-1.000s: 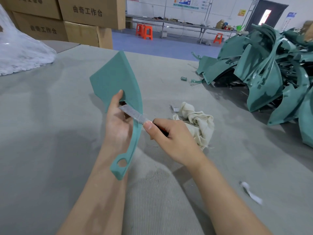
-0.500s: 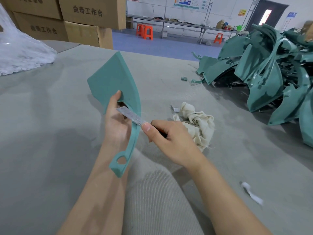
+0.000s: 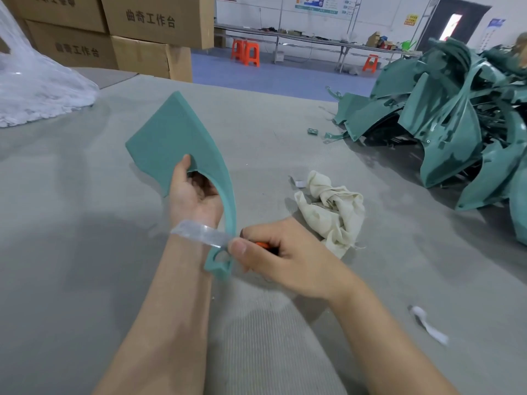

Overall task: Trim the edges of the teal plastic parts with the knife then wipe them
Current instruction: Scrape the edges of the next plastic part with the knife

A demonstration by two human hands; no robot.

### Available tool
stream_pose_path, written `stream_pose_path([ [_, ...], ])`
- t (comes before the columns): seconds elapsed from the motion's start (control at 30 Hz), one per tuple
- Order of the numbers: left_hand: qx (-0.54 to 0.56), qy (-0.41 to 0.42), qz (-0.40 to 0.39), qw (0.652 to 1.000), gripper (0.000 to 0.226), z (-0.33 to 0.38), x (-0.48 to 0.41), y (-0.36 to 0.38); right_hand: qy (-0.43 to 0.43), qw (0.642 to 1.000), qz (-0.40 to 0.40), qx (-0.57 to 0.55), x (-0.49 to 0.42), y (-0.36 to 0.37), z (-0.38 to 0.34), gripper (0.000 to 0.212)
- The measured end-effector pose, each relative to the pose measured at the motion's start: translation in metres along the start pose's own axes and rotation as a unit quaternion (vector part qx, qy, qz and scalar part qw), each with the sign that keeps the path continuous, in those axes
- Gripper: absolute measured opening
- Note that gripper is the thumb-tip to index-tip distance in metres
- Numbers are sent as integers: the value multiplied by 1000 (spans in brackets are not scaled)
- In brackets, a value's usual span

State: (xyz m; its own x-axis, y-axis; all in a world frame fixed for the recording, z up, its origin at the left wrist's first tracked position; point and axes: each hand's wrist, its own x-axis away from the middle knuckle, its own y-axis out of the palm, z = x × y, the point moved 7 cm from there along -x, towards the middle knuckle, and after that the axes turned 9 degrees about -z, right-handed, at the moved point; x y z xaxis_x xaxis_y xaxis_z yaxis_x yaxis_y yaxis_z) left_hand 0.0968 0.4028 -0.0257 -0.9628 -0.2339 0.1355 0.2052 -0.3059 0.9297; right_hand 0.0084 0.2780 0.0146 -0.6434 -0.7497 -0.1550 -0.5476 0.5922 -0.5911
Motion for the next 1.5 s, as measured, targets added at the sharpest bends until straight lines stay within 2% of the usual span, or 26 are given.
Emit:
stream_pose_path([
  [0.07, 7, 4, -7, 1000, 17, -1, 1, 3, 19, 996, -33, -75, 3, -5, 0, 42],
  [0.1, 5, 0, -15, 1000, 12, -2, 1, 5, 28, 995, -23, -98, 5, -10, 1, 40],
  [0.13, 4, -9, -26, 1000, 13, -3, 2, 7, 41, 993, 13, -107, 7, -18, 4, 40],
  [0.2, 0, -22, -45, 999, 17, -6, 3, 10, 90, 981, 145, -96, 11, -41, 18, 44],
  [0.27, 3, -15, -61, 998, 11, -8, 9, 16, 161, 948, 270, -45, 22, -64, 40, 42],
  [0.3, 2, -10, -68, 998, 11, -8, 11, 19, 201, 934, 295, 3, 26, -71, 51, 38],
  [0.4, -21, 10, -101, 995, 11, -9, 15, 30, 313, 912, 237, 122, 31, -75, 76, 24],
  [0.5, -48, 12, -125, 991, 17, -12, 15, 37, 363, 895, 152, 211, 28, -64, 88, 34],
  [0.57, -51, 8, -122, 991, 24, -16, 17, 39, 371, 882, 128, 260, 25, -58, 88, 40],
  [0.67, -49, 13, -118, 992, 26, -19, 19, 41, 381, 867, 130, 293, 25, -59, 87, 35],
  [0.73, -58, 17, -121, 991, 25, -20, 20, 43, 376, 865, 150, 297, 26, -61, 85, 32],
  [0.77, -63, 21, -124, 990, 24, -20, 21, 43, 354, 871, 184, 287, 26, -65, 79, 31],
  [0.83, -73, 28, -129, 989, 25, -20, 22, 44, 278, 887, 286, 233, 28, -75, 63, 27],
  [0.9, -89, 38, -131, 987, 26, -21, 23, 45, 205, 920, 330, 55, 28, -76, 54, 30],
  [0.97, -108, 49, -142, 983, 25, -21, 24, 47, 159, 940, 264, -146, 19, -60, 47, 28],
  [1.03, -125, 57, -153, 979, 26, -21, 25, 49, 137, 952, 186, -202, 12, -45, 38, 23],
  [1.23, -133, 66, -132, 980, 38, -14, 25, 45, 133, 975, 38, -173, 12, -34, 31, 21],
  [1.4, -96, 73, -120, 985, 27, -6, 23, 42, 154, 968, -117, -162, 23, -20, 27, 18],
  [1.43, -90, 73, -121, 986, 25, -5, 23, 42, 160, 967, -116, -162, 24, -21, 28, 18],
  [1.5, -84, 73, -124, 986, 21, -5, 23, 43, 169, 969, -51, -171, 22, -29, 33, 19],
])
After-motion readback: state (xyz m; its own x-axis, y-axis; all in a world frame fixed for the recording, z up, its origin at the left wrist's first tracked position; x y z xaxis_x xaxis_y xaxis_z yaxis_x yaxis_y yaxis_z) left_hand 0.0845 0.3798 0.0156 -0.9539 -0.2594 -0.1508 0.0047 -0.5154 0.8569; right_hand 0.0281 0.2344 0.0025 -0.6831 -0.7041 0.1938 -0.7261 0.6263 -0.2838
